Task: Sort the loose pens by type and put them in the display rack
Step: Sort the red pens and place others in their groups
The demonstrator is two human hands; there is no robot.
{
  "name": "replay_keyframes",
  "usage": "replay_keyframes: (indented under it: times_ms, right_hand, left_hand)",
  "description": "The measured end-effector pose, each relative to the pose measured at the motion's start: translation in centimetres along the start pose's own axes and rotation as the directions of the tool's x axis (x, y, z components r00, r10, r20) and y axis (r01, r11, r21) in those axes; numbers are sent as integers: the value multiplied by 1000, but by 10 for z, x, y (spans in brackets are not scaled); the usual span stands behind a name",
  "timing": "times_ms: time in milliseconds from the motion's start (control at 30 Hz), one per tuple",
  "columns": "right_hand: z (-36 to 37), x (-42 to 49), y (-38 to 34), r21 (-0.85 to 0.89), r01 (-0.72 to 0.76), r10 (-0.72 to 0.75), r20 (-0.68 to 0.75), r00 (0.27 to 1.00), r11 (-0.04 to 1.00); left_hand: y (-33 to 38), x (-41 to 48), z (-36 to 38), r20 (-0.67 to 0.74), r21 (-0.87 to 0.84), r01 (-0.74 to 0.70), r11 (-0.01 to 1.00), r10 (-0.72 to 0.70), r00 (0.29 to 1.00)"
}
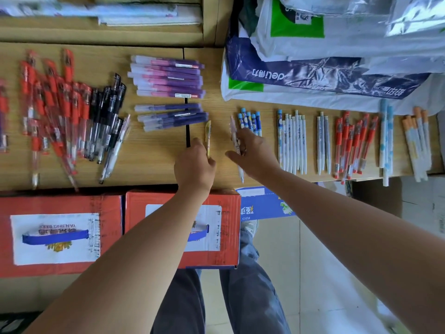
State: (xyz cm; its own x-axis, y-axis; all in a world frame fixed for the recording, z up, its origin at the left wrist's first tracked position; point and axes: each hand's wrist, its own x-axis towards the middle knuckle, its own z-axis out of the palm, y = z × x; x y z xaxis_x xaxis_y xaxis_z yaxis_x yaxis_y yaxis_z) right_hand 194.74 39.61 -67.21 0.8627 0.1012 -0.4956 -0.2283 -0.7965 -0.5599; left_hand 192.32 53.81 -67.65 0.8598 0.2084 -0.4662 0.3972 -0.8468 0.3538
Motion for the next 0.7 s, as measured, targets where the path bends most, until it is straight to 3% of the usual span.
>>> replay_keyframes:
  times_ms: [367,600,700]
  right_hand:
    - [26,6,-26,-137,-102,98,-32,995,985]
    - [19,-2,-27,-218,-87,73,-70,995,972]
    - [14,-3,-33,-223,-13,2,-50,999,975]
  left_hand:
    - [-28,0,-11,16,-83,-60,995,62,998]
    - [-37,-9,-23,14,-62,-102,993,104,995]
    - [-49,-16,-33,9,-39,-101,994,102,995]
